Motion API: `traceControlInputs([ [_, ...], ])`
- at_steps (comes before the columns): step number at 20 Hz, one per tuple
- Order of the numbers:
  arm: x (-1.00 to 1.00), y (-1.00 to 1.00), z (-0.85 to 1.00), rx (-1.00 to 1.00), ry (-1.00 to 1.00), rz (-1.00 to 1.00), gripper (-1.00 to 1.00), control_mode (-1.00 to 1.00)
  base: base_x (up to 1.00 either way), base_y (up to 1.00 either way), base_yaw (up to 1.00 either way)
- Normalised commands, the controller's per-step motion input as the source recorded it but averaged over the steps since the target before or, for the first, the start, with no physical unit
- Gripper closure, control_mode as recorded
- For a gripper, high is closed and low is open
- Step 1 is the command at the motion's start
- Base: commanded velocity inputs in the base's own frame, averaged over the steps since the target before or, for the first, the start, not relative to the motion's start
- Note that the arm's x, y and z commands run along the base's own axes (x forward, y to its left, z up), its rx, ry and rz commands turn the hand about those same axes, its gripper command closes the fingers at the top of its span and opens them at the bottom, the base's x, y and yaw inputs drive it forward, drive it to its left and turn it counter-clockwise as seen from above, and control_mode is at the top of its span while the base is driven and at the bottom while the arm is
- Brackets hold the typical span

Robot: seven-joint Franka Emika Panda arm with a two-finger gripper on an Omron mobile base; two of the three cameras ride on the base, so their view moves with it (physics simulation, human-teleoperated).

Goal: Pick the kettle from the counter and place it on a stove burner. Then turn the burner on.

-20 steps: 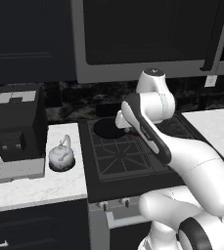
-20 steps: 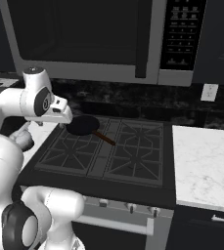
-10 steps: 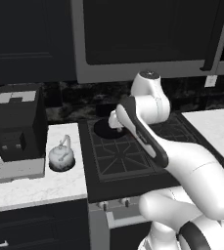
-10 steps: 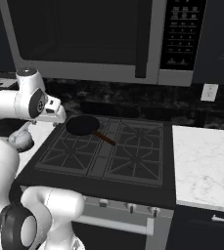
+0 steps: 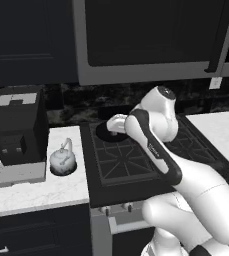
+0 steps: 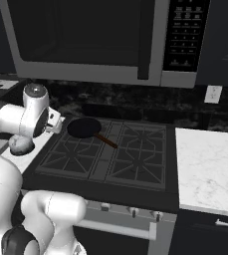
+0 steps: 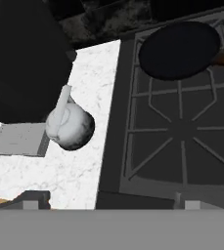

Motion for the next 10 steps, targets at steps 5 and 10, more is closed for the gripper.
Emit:
traceControlInputs([
  [5,0.0,0.2,0.0,0.19,0.11,0.01,-1.0,-1.0,0.0,0.0,0.0],
  [10,0.0,0.24,-0.01,0.0,0.15,0.08,-1.0,-1.0,0.0,0.0,0.0],
])
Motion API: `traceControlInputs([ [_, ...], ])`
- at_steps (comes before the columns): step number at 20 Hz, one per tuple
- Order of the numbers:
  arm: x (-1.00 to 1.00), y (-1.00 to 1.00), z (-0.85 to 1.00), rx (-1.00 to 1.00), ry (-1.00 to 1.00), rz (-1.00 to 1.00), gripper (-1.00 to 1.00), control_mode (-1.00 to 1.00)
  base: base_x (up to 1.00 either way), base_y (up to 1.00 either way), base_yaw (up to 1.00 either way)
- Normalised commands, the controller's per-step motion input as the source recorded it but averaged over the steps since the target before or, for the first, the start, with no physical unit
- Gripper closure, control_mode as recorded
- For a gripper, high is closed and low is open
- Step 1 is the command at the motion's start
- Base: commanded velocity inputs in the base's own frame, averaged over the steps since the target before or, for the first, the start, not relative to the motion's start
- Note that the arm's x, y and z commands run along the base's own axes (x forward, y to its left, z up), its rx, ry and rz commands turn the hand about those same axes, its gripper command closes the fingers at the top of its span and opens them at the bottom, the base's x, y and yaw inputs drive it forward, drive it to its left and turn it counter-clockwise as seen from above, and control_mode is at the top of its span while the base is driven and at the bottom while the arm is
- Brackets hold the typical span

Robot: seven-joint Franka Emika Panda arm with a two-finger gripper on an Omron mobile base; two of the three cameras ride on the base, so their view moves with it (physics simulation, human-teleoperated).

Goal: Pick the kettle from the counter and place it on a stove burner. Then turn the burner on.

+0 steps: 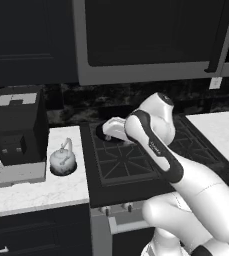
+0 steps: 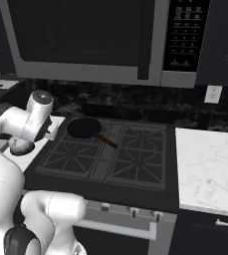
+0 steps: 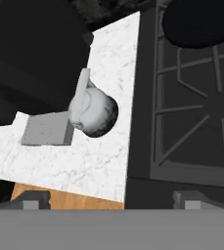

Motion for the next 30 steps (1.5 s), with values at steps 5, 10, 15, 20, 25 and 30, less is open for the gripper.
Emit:
traceControlInputs([
  [5,0.03,0.4,-0.09,0.0,0.13,0.07,-1.0,-1.0,0.0,0.0,0.0],
  [10,0.21,0.42,-0.23,0.0,0.01,0.04,-1.0,-1.0,0.0,0.0,0.0],
  [15,0.36,0.39,-0.2,0.0,0.02,0.01,-1.0,-1.0,0.0,0.0,0.0],
  [20,0.51,0.29,-0.18,0.0,0.05,0.0,-1.0,-1.0,0.0,0.0,0.0],
  [25,0.4,0.21,-0.11,0.0,0.04,0.0,-1.0,-1.0,0.0,0.0,0.0],
  [30,0.3,0.22,-0.18,0.0,0.0,0.0,-1.0,-1.0,0.0,0.0,0.0],
])
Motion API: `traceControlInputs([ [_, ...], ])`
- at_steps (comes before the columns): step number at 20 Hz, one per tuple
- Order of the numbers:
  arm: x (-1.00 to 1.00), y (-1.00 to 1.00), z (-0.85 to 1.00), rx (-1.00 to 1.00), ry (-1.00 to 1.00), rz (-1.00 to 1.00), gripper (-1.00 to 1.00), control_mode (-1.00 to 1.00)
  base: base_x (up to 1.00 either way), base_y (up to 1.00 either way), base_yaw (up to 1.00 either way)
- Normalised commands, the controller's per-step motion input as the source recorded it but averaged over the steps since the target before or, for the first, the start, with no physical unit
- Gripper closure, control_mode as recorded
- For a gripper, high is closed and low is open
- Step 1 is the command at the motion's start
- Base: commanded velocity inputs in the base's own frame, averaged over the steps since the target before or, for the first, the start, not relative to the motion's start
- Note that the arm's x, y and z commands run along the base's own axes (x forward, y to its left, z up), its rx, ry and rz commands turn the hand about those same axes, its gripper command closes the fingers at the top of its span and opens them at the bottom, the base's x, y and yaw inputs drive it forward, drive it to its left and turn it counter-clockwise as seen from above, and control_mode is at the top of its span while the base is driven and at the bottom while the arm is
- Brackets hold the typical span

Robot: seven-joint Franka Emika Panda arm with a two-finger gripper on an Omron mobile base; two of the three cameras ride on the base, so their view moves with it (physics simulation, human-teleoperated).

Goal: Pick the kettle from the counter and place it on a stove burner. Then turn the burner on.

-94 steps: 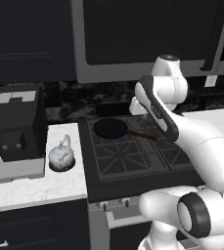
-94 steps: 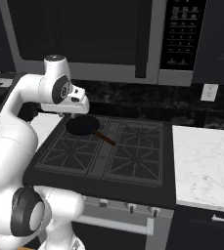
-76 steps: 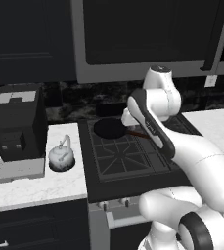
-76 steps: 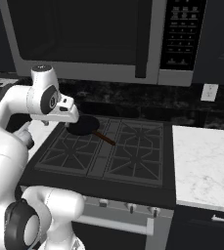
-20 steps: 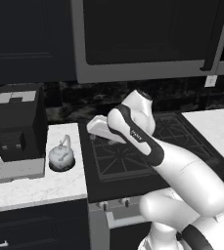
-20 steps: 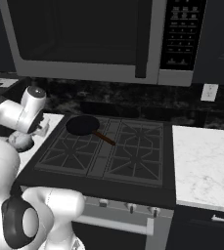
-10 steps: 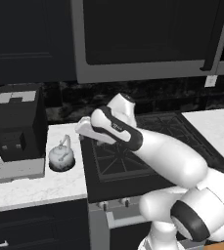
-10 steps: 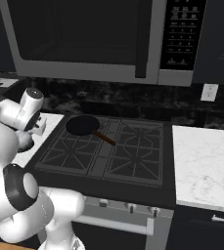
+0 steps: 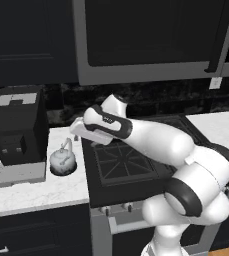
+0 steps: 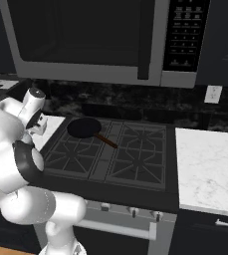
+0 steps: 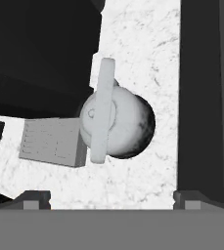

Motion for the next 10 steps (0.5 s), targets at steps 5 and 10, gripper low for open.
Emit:
traceControlInputs([
  [5,0.24,0.2,-0.21,0.0,0.0,0.0,-1.0,-1.0,0.0,0.0,0.0],
  [10,0.19,0.14,-0.16,0.0,0.0,0.0,-1.0,-1.0,0.0,0.0,0.0],
])
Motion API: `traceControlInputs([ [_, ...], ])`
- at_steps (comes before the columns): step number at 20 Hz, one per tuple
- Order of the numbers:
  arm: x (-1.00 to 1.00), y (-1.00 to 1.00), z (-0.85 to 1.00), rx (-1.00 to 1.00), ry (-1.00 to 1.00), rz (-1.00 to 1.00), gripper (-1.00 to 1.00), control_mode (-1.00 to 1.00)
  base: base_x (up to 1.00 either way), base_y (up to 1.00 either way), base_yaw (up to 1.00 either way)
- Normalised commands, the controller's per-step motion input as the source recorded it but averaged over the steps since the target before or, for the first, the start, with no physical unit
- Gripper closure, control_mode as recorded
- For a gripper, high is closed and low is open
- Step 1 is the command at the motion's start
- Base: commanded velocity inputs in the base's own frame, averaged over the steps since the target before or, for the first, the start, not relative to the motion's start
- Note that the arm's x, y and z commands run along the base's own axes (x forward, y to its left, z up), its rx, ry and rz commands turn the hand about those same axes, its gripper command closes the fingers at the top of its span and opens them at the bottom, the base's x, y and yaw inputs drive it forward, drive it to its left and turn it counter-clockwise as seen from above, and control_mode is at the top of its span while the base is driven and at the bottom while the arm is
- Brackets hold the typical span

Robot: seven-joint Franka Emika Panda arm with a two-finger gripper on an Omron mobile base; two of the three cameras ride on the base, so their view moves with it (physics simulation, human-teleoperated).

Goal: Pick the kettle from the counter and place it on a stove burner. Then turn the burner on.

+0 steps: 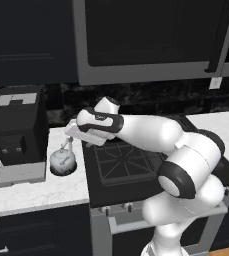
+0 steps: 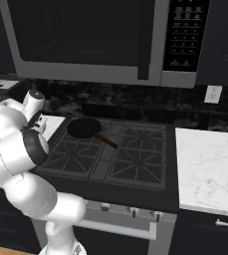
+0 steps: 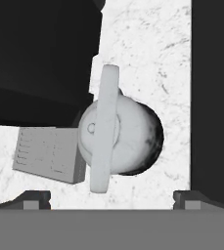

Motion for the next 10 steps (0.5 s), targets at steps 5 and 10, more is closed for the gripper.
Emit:
traceControlInputs([
  [5,0.1,0.08,-0.11,0.0,0.0,0.0,-1.0,-1.0,0.0,0.0,0.0],
  [10,0.0,0.0,-0.05,0.0,0.0,0.0,-1.0,-1.0,0.0,0.0,0.0],
])
